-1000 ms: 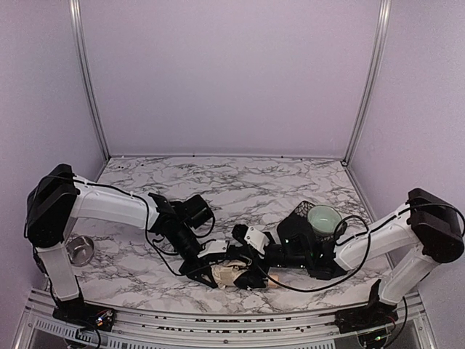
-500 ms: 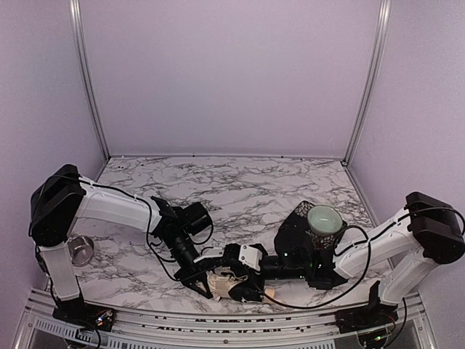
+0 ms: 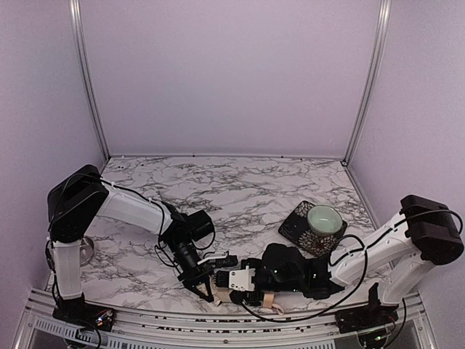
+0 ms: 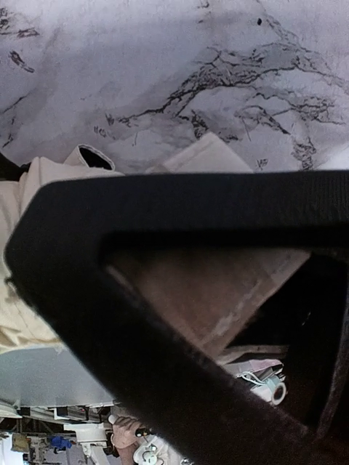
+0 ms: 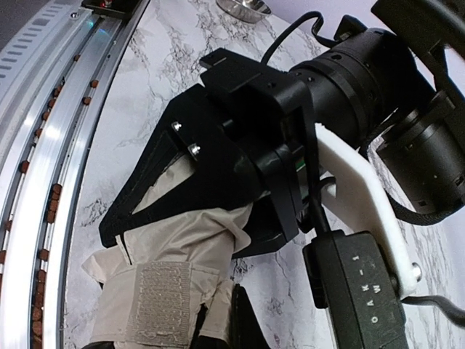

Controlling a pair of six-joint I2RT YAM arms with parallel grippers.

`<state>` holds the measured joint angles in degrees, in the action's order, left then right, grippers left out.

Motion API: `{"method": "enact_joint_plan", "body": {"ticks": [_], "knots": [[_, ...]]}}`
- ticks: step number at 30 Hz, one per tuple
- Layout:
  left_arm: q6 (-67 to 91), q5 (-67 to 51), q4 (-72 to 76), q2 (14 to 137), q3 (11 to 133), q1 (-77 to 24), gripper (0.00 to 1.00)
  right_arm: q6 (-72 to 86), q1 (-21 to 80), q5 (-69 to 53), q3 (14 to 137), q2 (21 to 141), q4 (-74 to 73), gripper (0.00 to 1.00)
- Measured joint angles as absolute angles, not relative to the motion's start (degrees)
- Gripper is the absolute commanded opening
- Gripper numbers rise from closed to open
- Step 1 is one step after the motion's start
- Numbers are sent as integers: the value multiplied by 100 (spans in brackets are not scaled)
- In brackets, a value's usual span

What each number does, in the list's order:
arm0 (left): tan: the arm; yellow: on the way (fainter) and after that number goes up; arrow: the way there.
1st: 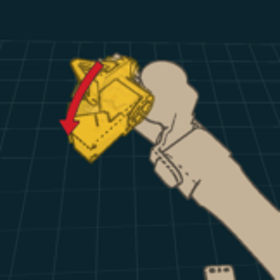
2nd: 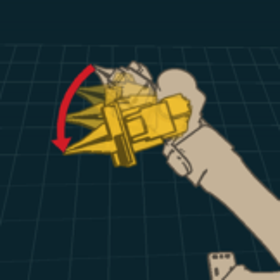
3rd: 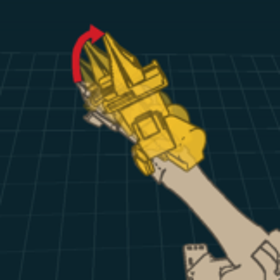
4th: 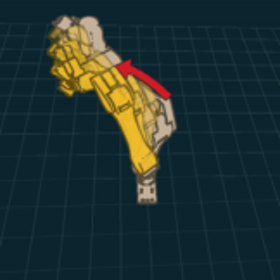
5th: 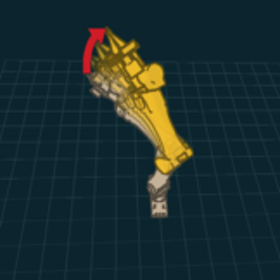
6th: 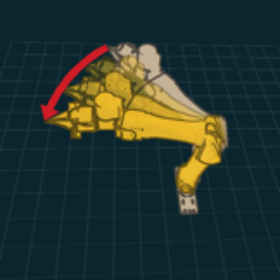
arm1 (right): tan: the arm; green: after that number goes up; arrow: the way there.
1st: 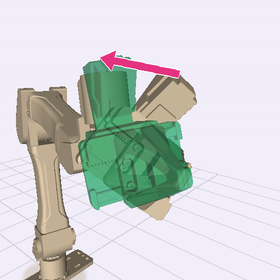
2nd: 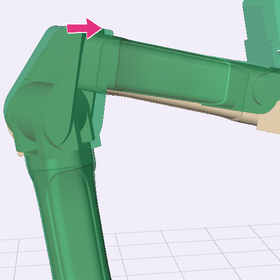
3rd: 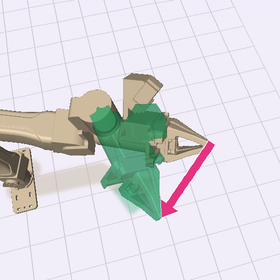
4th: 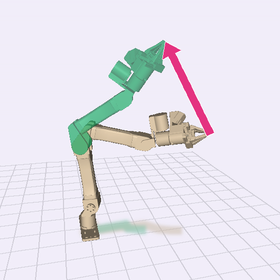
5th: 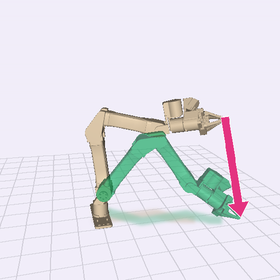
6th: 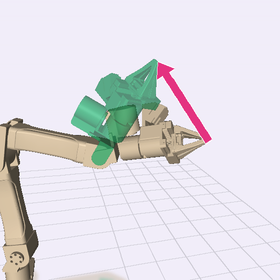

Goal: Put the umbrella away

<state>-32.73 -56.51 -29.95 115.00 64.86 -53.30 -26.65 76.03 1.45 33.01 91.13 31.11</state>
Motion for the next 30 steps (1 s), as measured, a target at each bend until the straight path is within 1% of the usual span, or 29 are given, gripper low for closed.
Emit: {"method": "enact_joint_plan", "body": {"ticks": [5,13,17,20,22,27,30], "knots": [[-3190,-5548,-3061,11655,6604,-5221,0,-3002,7603,392,3428,9238,2888,0],[-3223,-5312,-3649,11826,6982,-5221,0,-3011,7603,480,3459,9271,2790,0],[-3210,-5341,-3844,11931,7113,-5196,9,-3035,7603,567,3459,9314,2794,3],[-3199,-5365,-3900,11963,7135,-5170,16,-3105,7603,607,3459,9349,2847,3],[-3190,-5363,-3931,11985,7155,-5164,22,-3192,7603,637,3459,9354,2853,1],[-3057,-5352,-3944,11977,7135,-5118,43,-3330,7614,784,3448,9496,3061,1],[-2790,-5306,-3791,11815,6987,-5039,50,-3328,7660,854,3354,9620,3489,1]]}}
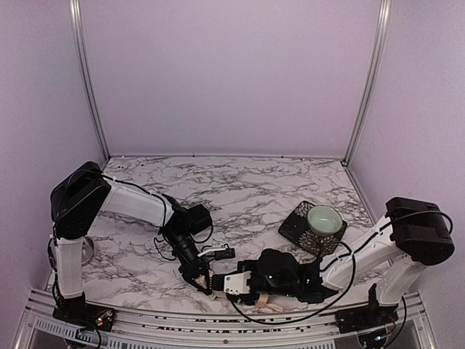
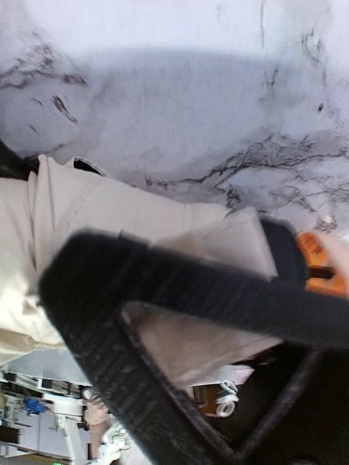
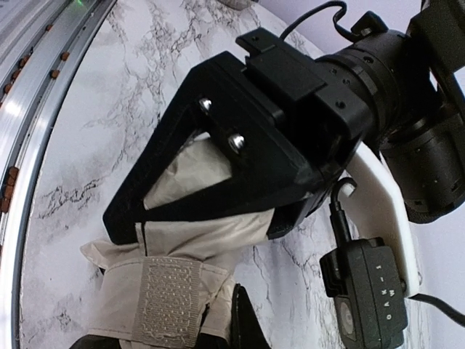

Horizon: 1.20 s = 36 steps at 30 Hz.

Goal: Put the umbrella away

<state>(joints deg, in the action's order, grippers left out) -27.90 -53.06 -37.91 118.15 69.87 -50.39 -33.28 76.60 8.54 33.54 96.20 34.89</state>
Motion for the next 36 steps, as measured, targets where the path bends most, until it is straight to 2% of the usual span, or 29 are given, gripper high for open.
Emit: {"method": "enact_joint_plan", "body": {"ticks": [5,9,12,13,15,18,23,36], "knots": [[-2582,-5166,-3426,11598,6847,-4925,60,-3332,7710,1017,3269,9782,4018,1],[-2545,-5273,-3262,11598,6847,-4864,60,-3332,7710,1072,3260,9817,4152,1],[-2554,-5347,-3011,11572,6722,-4834,41,-3332,7710,1111,3247,9837,4206,2],[-2539,-5360,-2932,11566,6678,-4829,29,-3332,7710,1116,3238,9850,4233,3],[-2657,-5433,-2762,11581,6600,-4834,13,-3389,7701,1190,3188,9883,4283,5],[-3022,-5741,-2700,11642,6510,-4825,3,-3465,7684,1194,3164,9883,4278,8],[-3070,-5745,-2685,11708,6514,-4821,1,-3481,7684,1210,3135,9883,4388,19],[-3201,-5612,-2742,11710,6584,-4853,1,-3371,7699,987,3011,9845,5109,30]]}}
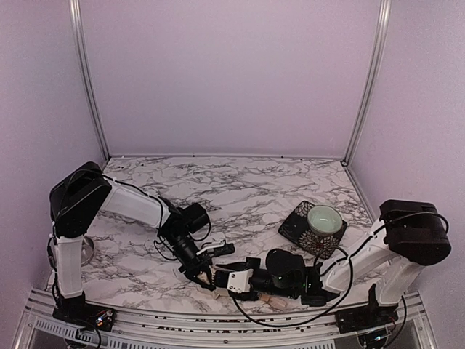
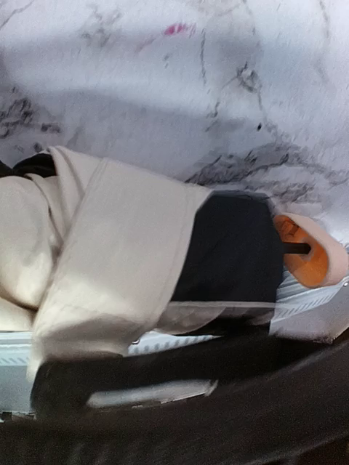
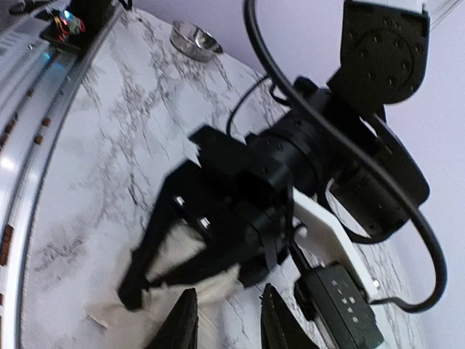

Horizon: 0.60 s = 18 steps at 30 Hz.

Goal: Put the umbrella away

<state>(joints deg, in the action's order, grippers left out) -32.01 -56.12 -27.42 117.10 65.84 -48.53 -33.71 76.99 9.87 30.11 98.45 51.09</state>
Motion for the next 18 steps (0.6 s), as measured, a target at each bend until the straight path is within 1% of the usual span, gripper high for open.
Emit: {"method": "enact_joint_plan", "body": {"ticks": [6,12,16,18], "knots": [[-2823,-5024,-2040,11769,6930,-4709,0,-3087,8103,148,2965,9835,5142,27],[-2762,-4762,-1780,11769,6971,-4646,0,-3000,8034,158,2714,9751,4954,26],[-2764,-4722,-1780,11771,6993,-4646,0,-2908,7977,161,2606,9249,4657,26],[-2766,-4698,-1778,11771,7002,-4648,0,-2788,7929,128,2591,8768,4589,27]]}}
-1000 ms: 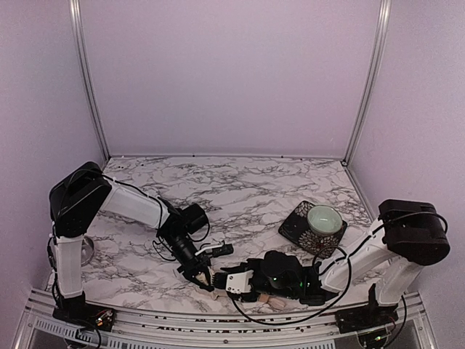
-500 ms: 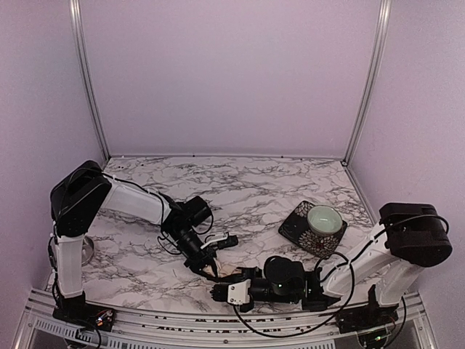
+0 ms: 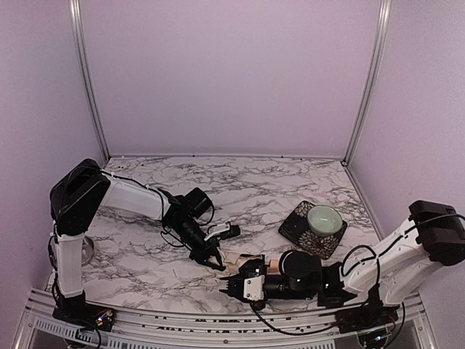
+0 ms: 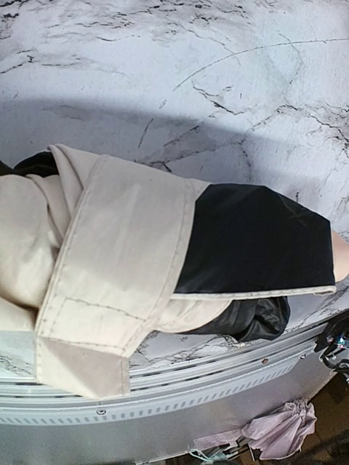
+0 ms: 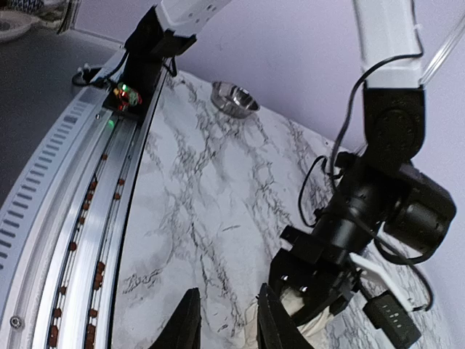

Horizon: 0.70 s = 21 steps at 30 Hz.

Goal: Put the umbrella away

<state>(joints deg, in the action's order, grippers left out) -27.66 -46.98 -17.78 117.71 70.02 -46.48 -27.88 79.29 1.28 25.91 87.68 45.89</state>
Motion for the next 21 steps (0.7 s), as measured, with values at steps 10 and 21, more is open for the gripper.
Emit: {"method": "enact_joint_plan", "body": {"ticks": [10,21], "knots": [[-2783,-4707,-1796,11808,7054,-4648,0,-2401,7491,510,2547,7343,3938,43],[-2781,-4711,-1850,11880,7164,-4646,0,-2495,7424,1153,3879,8803,1938,40]]}}
